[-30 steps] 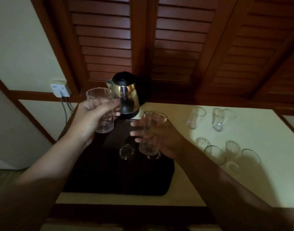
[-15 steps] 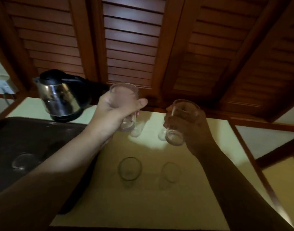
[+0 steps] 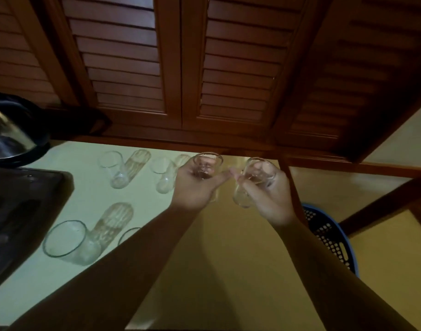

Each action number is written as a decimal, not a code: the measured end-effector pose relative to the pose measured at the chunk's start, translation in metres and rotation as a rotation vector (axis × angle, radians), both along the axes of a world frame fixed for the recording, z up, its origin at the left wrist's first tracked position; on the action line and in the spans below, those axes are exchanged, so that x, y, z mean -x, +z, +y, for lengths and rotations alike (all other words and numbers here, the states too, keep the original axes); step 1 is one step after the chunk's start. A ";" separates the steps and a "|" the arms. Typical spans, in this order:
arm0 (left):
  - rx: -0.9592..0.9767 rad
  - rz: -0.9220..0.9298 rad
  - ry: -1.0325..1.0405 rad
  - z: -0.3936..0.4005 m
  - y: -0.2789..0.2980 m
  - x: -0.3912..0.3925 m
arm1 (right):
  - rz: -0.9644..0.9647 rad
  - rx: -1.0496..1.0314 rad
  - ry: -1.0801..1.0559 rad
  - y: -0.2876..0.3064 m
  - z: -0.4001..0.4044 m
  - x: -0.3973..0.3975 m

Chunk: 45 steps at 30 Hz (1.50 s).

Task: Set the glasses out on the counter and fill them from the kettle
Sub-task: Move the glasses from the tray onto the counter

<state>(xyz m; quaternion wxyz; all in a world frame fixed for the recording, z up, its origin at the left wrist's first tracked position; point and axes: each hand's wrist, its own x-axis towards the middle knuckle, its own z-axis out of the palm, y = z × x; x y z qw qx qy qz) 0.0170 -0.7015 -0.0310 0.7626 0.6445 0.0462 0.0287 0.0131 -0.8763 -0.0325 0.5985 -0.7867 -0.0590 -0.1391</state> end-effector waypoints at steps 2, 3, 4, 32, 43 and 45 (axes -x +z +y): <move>-0.052 0.006 0.039 -0.013 -0.018 -0.006 | 0.031 0.077 -0.035 -0.016 -0.015 -0.004; -0.081 0.013 0.038 -0.017 -0.026 -0.009 | 0.047 0.114 -0.050 -0.024 -0.022 -0.007; -0.095 0.019 0.024 -0.020 -0.034 -0.010 | 0.065 0.144 -0.067 -0.034 -0.029 -0.010; -0.292 -0.009 -0.044 -0.039 -0.107 -0.075 | 0.224 0.202 -0.033 -0.095 -0.065 -0.062; -0.473 -0.003 0.019 -0.027 -0.020 -0.022 | -0.079 0.311 -0.058 -0.037 -0.075 -0.004; -0.535 -0.054 -0.004 -0.017 0.010 -0.008 | -0.108 0.312 0.001 -0.009 -0.062 0.001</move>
